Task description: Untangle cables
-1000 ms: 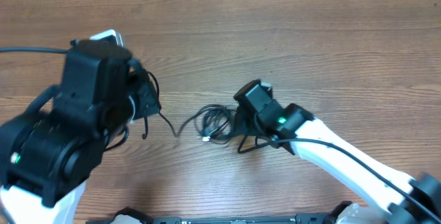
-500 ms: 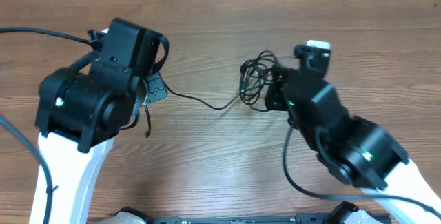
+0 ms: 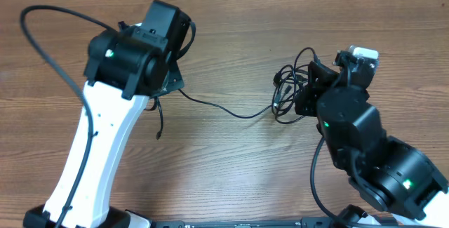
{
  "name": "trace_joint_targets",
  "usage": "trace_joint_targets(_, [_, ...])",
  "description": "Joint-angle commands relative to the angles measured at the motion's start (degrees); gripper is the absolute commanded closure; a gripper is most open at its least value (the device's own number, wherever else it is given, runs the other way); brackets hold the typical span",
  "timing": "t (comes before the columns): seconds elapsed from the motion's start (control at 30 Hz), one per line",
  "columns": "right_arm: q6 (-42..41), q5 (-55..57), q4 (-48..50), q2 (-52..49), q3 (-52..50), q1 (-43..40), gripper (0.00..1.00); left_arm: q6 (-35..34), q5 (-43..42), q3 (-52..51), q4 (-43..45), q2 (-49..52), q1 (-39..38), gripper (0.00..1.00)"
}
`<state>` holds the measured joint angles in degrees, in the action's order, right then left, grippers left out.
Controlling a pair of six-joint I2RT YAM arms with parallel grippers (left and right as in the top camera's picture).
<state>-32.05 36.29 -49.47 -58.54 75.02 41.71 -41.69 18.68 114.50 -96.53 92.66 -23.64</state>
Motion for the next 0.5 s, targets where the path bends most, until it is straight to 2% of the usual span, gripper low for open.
trace_joint_targets(0.0, [0.42,9.29,-0.94,-1.90,1.92,0.04,0.96,-0.72,0.98,-1.88,-0.28,2.49,0.00,0.96])
trace_joint_targets(0.27, [-0.59,10.64,-5.81,-8.57,1.92,0.04,0.96,-2.82,10.25,-7.41,-0.28,9.11,0.39,0.96])
trace_joint_targets(0.47, [-7.06,13.60,-9.20,-11.74,1.92,-0.02,0.96,-4.20,10.69,-8.83,-0.28,13.51,2.82,0.96])
